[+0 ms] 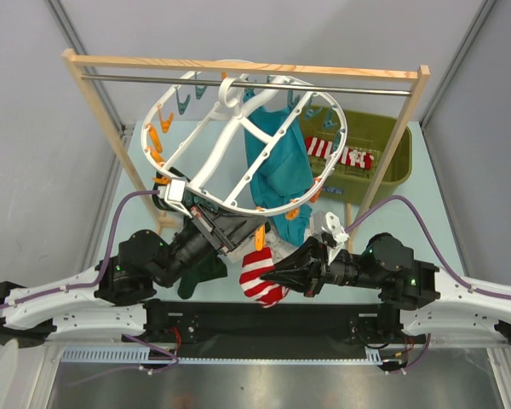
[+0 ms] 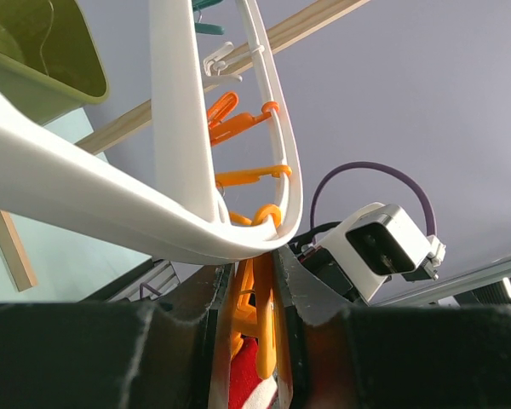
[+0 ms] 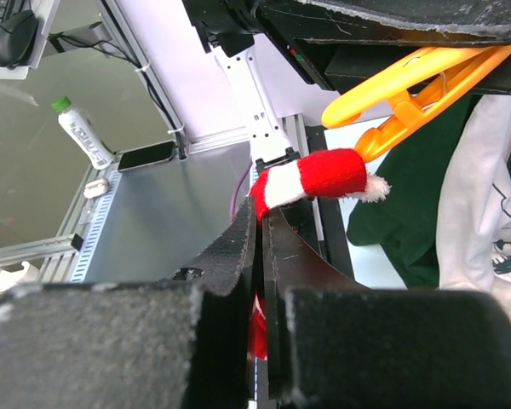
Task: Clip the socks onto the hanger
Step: Clamp the sock onto the hanger.
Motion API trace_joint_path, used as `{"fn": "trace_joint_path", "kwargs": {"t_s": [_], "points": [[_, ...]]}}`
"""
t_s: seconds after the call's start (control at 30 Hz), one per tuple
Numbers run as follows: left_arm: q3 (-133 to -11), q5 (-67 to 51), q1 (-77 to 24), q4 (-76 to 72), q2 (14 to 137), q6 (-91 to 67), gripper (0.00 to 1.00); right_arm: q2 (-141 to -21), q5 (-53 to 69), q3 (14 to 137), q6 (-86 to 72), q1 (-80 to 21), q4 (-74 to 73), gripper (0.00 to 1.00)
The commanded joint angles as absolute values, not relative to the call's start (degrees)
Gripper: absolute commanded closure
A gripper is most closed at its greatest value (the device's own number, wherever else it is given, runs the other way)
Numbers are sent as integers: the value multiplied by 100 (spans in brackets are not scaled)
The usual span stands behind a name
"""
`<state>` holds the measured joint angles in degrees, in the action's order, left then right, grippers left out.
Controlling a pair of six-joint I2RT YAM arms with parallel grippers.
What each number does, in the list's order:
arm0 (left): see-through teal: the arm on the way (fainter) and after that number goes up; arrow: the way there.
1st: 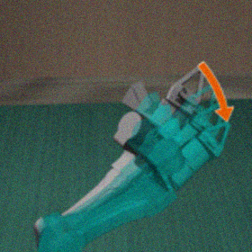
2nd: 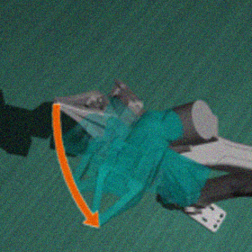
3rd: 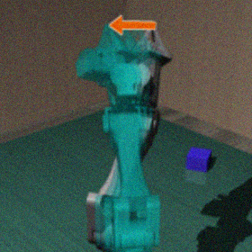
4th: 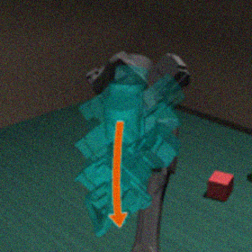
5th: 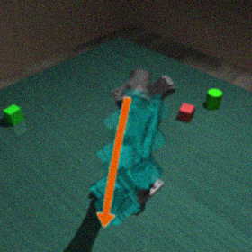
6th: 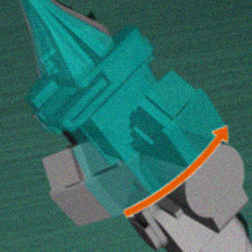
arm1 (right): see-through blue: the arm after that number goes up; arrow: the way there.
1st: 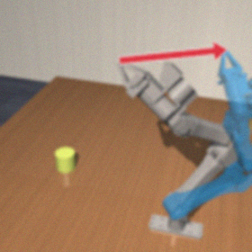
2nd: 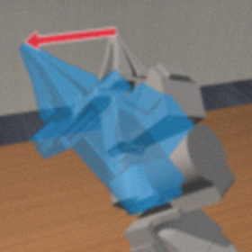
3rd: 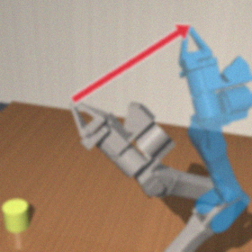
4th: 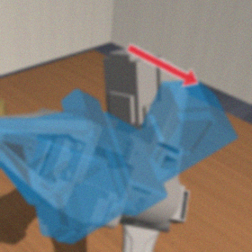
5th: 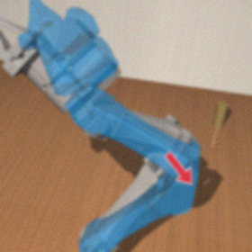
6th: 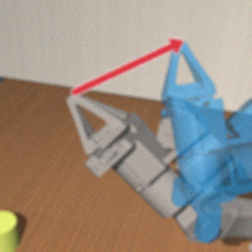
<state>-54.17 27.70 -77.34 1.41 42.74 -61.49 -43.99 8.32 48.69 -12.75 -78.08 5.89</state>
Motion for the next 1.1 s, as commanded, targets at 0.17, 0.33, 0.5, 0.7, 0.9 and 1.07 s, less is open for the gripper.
{"fn": "trace_joint_path", "kwargs": {"t_s": [0.17, 0.33, 0.5, 0.7, 0.9, 1.07], "points": [[-5440, 2892, -7708, 132, 4210, -6196, 100, -4368, 571, 5115, -1019, -7691, 879, 100], [-5440, 2892, -7708, 132, 4210, -6187, 100, -4290, 484, 5089, -976, -7506, 861, 100], [-5440, 2892, -7708, 141, 4210, -6179, 100, -4280, 694, 5133, -1089, -7260, 870, 100], [-5449, 2892, -7708, 123, 4219, -6161, 100, -4499, 931, 5159, -1283, -7268, 1107, 100], [-5440, 2909, -7708, 140, 4192, -6161, 100, -4500, 923, 5142, -1406, -7374, 1213, 100], [-5388, 2927, -7708, 106, 4166, -6187, 100, -4412, 870, 5133, -1503, -7374, 1195, 100]]}}
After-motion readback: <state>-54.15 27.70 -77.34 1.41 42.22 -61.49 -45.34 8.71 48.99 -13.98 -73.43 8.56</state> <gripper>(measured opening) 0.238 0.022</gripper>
